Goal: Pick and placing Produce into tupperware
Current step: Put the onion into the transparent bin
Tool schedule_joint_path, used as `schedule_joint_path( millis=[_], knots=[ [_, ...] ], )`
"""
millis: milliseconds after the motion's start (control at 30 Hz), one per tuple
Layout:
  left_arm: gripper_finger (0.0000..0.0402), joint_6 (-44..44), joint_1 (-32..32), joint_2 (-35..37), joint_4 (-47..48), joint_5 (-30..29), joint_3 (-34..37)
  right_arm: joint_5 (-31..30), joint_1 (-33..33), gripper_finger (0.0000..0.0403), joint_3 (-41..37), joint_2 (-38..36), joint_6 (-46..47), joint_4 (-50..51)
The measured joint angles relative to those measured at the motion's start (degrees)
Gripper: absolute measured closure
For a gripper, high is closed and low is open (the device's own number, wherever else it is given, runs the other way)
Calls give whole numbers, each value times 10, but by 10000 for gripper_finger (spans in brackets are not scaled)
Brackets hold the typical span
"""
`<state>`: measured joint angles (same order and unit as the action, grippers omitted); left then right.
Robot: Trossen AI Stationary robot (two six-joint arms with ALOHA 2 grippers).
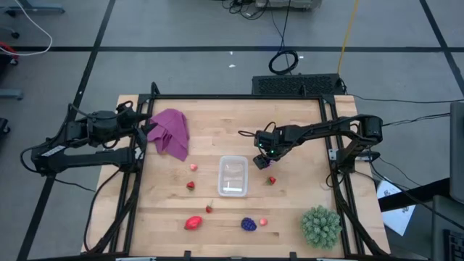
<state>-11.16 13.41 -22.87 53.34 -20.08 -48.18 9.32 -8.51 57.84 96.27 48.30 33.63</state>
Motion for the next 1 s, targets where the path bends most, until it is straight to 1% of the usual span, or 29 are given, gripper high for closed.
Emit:
schedule_joint_path(
  millis=[533, 767, 1000],
  knots=[
    [195, 0, 0, 0, 0, 0, 0, 1, 0, 140, 0, 0, -6, -13],
    [195, 0, 0, 0, 0, 0, 0, 45, -6, 140, 0, 0, -10, -13],
    [195, 0, 0, 0, 0, 0, 0, 45, -9, 140, 0, -2, -26, -14]
  ],
)
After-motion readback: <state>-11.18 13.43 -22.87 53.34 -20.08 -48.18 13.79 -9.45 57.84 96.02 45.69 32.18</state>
